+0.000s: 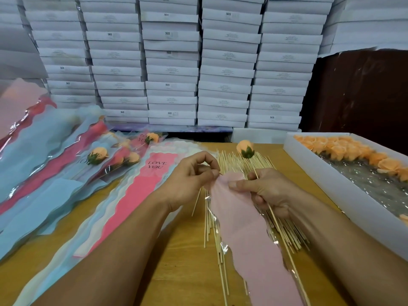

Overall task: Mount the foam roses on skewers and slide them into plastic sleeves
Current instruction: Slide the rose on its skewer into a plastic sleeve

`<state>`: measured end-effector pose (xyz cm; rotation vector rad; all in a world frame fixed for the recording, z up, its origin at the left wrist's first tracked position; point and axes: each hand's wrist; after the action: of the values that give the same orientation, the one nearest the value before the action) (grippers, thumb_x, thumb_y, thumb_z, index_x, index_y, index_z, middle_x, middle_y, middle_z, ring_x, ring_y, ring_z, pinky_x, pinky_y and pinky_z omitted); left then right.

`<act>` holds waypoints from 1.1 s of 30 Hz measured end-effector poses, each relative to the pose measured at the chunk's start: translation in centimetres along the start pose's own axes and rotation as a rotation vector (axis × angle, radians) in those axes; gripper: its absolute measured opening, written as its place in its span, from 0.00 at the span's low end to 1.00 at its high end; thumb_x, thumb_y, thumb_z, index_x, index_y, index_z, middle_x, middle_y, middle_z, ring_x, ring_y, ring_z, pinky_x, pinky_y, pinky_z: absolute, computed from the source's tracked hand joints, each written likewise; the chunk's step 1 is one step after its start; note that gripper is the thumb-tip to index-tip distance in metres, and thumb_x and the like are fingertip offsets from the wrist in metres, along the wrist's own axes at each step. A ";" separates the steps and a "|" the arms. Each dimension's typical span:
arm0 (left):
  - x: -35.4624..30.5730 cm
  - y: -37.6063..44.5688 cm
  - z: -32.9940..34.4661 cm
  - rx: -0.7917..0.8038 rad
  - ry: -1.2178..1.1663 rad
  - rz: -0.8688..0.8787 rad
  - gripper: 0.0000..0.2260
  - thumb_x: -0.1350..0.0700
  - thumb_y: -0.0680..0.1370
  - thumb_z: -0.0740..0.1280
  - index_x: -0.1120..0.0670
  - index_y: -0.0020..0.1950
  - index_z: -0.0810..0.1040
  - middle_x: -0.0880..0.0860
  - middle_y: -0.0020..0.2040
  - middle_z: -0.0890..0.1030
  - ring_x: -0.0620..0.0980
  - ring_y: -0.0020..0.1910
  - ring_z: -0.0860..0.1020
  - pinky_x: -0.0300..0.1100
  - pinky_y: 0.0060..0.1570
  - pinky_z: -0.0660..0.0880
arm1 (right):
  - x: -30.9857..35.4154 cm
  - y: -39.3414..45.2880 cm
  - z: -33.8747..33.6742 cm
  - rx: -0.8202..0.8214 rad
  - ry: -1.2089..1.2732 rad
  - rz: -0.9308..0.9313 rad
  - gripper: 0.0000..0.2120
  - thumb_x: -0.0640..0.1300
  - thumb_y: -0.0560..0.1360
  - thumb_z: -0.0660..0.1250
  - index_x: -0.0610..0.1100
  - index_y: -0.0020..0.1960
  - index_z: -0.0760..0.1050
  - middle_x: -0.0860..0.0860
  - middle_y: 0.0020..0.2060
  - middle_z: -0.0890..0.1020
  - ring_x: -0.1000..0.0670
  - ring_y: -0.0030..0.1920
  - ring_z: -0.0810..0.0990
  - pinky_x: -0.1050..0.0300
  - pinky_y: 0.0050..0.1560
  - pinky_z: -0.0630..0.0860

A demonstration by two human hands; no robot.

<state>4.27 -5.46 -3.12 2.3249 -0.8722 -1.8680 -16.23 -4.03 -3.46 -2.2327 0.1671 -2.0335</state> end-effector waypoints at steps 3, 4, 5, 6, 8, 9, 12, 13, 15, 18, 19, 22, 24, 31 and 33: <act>0.3 0.1 -0.1 -0.011 -0.052 -0.050 0.05 0.64 0.82 0.63 0.57 0.48 0.75 0.53 0.34 0.76 0.47 0.32 0.73 0.37 0.35 0.71 | 0.5 -0.4 0.3 0.002 -0.027 0.032 0.18 0.54 0.76 0.73 0.40 0.46 0.73 0.52 0.22 0.74 0.56 0.19 0.63 0.65 0.17 0.58; 0.4 0.2 -0.2 -0.016 -0.066 -0.066 0.05 0.63 0.82 0.62 0.56 0.48 0.74 0.49 0.33 0.76 0.45 0.31 0.72 0.35 0.34 0.70 | 0.6 -0.4 0.2 -0.014 -0.012 0.044 0.18 0.56 0.79 0.69 0.40 0.45 0.74 0.52 0.23 0.75 0.56 0.19 0.63 0.66 0.17 0.57; 0.5 0.3 -0.2 -0.020 -0.080 -0.081 0.06 0.63 0.82 0.62 0.55 0.48 0.74 0.47 0.32 0.75 0.44 0.30 0.71 0.34 0.33 0.69 | 0.7 -0.4 0.1 -0.034 0.024 0.059 0.18 0.56 0.81 0.65 0.42 0.42 0.72 0.51 0.23 0.75 0.55 0.18 0.62 0.66 0.17 0.56; 0.5 0.4 -0.2 -0.024 -0.099 -0.097 0.07 0.63 0.82 0.61 0.54 0.47 0.74 0.46 0.32 0.74 0.43 0.30 0.70 0.34 0.32 0.68 | 0.8 -0.3 0.0 -0.051 0.072 0.072 0.18 0.54 0.82 0.62 0.43 0.40 0.70 0.50 0.23 0.76 0.55 0.18 0.62 0.67 0.17 0.55; 0.6 0.4 -0.1 -0.016 -0.168 -0.133 0.10 0.63 0.82 0.61 0.51 0.45 0.75 0.48 0.32 0.72 0.45 0.30 0.67 0.37 0.31 0.65 | 0.9 0.0 0.0 -0.077 0.147 0.083 0.14 0.48 0.81 0.56 0.45 0.39 0.68 0.47 0.24 0.77 0.54 0.17 0.60 0.68 0.18 0.54; 0.5 0.4 0.0 0.005 -0.223 -0.154 0.11 0.63 0.82 0.61 0.50 0.44 0.76 0.51 0.33 0.71 0.47 0.30 0.66 0.39 0.30 0.64 | 1.0 0.2 0.0 -0.087 0.162 0.081 0.12 0.45 0.79 0.55 0.44 0.38 0.68 0.45 0.25 0.77 0.54 0.17 0.59 0.68 0.18 0.55; -0.1 0.1 0.0 0.128 -0.430 -0.235 0.09 0.63 0.82 0.62 0.52 0.45 0.75 0.55 0.34 0.72 0.48 0.28 0.70 0.37 0.26 0.68 | 1.7 1.6 -0.3 -0.086 0.199 0.112 0.10 0.40 0.77 0.54 0.43 0.39 0.69 0.45 0.24 0.76 0.54 0.17 0.60 0.69 0.17 0.54; -0.2 0.0 -0.1 0.175 -0.479 -0.258 0.08 0.63 0.81 0.63 0.52 0.45 0.75 0.55 0.34 0.72 0.48 0.28 0.71 0.36 0.26 0.69 | 2.1 2.2 -0.4 -0.065 0.214 0.132 0.10 0.40 0.78 0.53 0.43 0.40 0.69 0.46 0.24 0.75 0.55 0.17 0.61 0.69 0.16 0.54; -0.4 -0.3 -0.4 0.251 -0.504 -0.291 0.05 0.62 0.78 0.65 0.52 0.45 0.76 0.56 0.36 0.72 0.49 0.31 0.70 0.38 0.30 0.69 | 2.9 3.5 -0.9 -0.030 0.226 0.154 0.11 0.40 0.81 0.52 0.43 0.44 0.71 0.47 0.24 0.75 0.55 0.18 0.64 0.67 0.15 0.56; -0.4 -0.6 -0.8 0.349 -0.432 -0.297 0.05 0.61 0.78 0.65 0.52 0.45 0.75 0.56 0.39 0.69 0.51 0.35 0.68 0.42 0.37 0.66 | 4.1 5.4 -1.7 -0.036 0.211 0.141 0.11 0.39 0.82 0.51 0.43 0.49 0.72 0.48 0.24 0.76 0.56 0.18 0.65 0.67 0.14 0.57; -0.5 -0.6 -0.9 0.381 -0.400 -0.291 0.05 0.62 0.79 0.64 0.53 0.46 0.74 0.56 0.39 0.70 0.50 0.36 0.68 0.43 0.38 0.65 | 4.5 6.0 -1.8 -0.042 0.211 0.133 0.11 0.38 0.82 0.51 0.44 0.51 0.71 0.48 0.24 0.76 0.56 0.18 0.64 0.67 0.14 0.57; -0.5 -0.7 -1.0 0.461 -0.367 -0.313 0.04 0.61 0.79 0.64 0.52 0.46 0.74 0.53 0.38 0.73 0.47 0.35 0.71 0.42 0.39 0.66 | 5.4 7.4 -1.8 -0.050 0.283 0.146 0.10 0.38 0.83 0.52 0.44 0.51 0.71 0.49 0.24 0.74 0.57 0.17 0.62 0.67 0.13 0.55; -0.4 -0.7 -1.1 0.508 -0.363 -0.339 0.03 0.59 0.78 0.64 0.51 0.47 0.75 0.56 0.39 0.70 0.47 0.34 0.70 0.42 0.37 0.64 | 5.9 8.2 -1.5 -0.047 0.370 0.151 0.11 0.37 0.83 0.51 0.45 0.49 0.71 0.49 0.23 0.72 0.57 0.16 0.61 0.66 0.12 0.54; -0.5 -0.7 -1.0 0.641 -0.410 -0.356 0.07 0.60 0.78 0.64 0.50 0.46 0.78 0.56 0.37 0.68 0.45 0.32 0.72 0.38 0.35 0.68 | 7.3 10.4 -0.2 -0.179 0.512 0.134 0.14 0.35 0.81 0.50 0.44 0.43 0.70 0.48 0.24 0.73 0.57 0.15 0.62 0.67 0.14 0.54; -0.5 -0.8 -0.9 0.658 -0.429 -0.352 0.07 0.62 0.79 0.63 0.51 0.47 0.77 0.57 0.38 0.68 0.45 0.32 0.72 0.35 0.34 0.71 | 7.4 10.7 -0.1 -0.234 0.516 0.120 0.14 0.34 0.80 0.48 0.44 0.43 0.70 0.48 0.27 0.73 0.57 0.16 0.62 0.67 0.15 0.54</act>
<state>5.36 -4.84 -2.66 2.5888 -1.3738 -2.6182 -15.63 -15.75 2.13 -1.6965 0.5949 -2.5841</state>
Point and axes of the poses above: each hand's wrist, its own y-axis towards the middle knuckle, its own z-axis out of the palm, x = y × z
